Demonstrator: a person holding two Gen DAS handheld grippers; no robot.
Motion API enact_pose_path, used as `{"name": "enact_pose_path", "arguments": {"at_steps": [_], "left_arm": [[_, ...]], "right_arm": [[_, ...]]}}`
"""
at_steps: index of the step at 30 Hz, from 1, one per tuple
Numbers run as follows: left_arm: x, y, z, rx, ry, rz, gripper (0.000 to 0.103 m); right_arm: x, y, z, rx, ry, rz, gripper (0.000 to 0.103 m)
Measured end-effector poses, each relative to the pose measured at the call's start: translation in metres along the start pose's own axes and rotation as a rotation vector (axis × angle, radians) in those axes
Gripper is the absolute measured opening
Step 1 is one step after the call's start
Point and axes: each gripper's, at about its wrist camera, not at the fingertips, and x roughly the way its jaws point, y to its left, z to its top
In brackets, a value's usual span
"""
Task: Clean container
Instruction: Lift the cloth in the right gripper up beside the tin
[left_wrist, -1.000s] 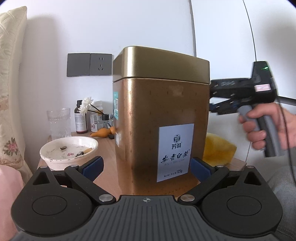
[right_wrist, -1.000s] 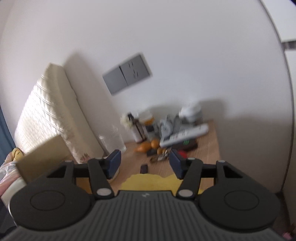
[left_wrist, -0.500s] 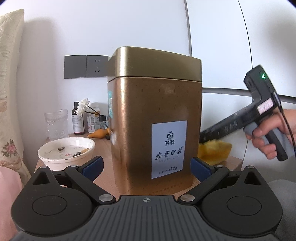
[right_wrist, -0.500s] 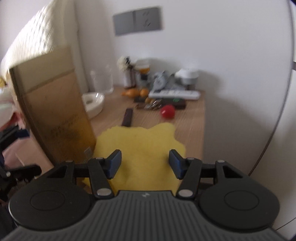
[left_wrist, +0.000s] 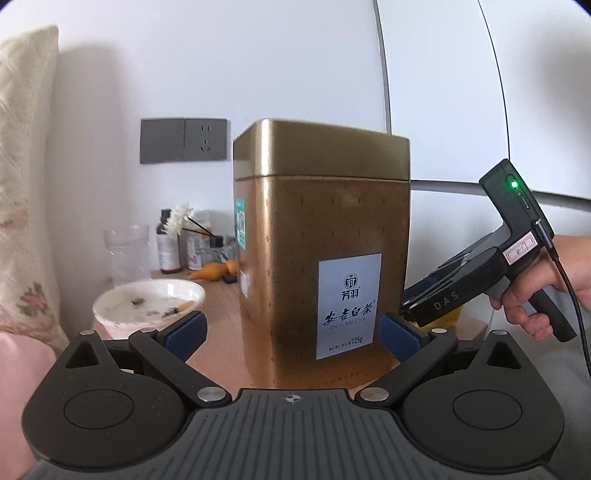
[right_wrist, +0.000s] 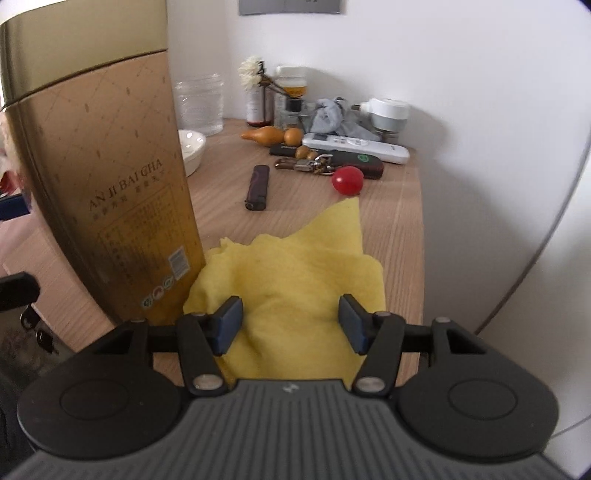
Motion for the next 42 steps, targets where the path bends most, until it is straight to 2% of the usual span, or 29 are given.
{"name": "enact_pose_path", "arguments": {"at_steps": [3,6,9,11,14,16,20,23,26,30,33,35,42], "left_arm": [[-0.007,0.001,0.002,-0.017,-0.016,0.017,0.101],[-0.014,0.003,0.001,-0.04,-0.019,0.039,0.101],[-0.015,0.001,0.001,-0.052,-0.017,0.052,0.101],[-0.013,-0.002,0.002,-0.05,-0.015,0.057,0.101],[-0.007,-0.005,0.002,-0.029,-0.017,0.093,0.101],[-0.002,-0.005,0.002,-0.016,-0.029,0.14,0.101],[0.007,0.005,-0.001,-0.061,0.002,0.128,0.101],[0.008,-0.001,-0.004,-0.027,0.018,0.13,0.101],[0.013,-0.005,-0.008,-0.024,0.042,0.115,0.101],[0.01,-0.01,-0.005,-0.032,0.01,0.063,0.101],[0.01,-0.007,-0.004,-0.07,-0.013,0.095,0.099],[0.013,-0.004,-0.005,-0.091,-0.001,0.098,0.095],[0.021,-0.012,-0.003,-0.052,0.003,0.042,0.086]], "right_arm": [[0.0,0.001,-0.003,0.009,-0.013,-0.011,0.058],[-0.003,0.0,-0.004,-0.011,-0.013,0.002,0.049],[-0.007,0.002,-0.007,-0.047,-0.028,0.022,0.035],[-0.011,0.004,-0.011,-0.071,-0.043,0.028,0.021],[-0.017,0.009,-0.02,-0.094,-0.111,-0.015,0.013],[-0.023,0.0,-0.025,-0.013,-0.178,-0.014,0.013],[-0.039,-0.048,-0.033,0.337,-0.296,0.107,0.013],[-0.036,-0.083,-0.054,0.636,-0.331,0.25,0.014],[-0.035,-0.1,-0.07,0.851,-0.406,0.425,0.014],[-0.028,-0.1,-0.075,0.963,-0.46,0.589,0.014],[-0.022,-0.092,-0.074,1.016,-0.484,0.681,0.015],[-0.017,-0.088,-0.068,1.029,-0.475,0.729,0.015],[0.002,-0.062,-0.062,1.037,-0.42,0.777,0.016]]}}
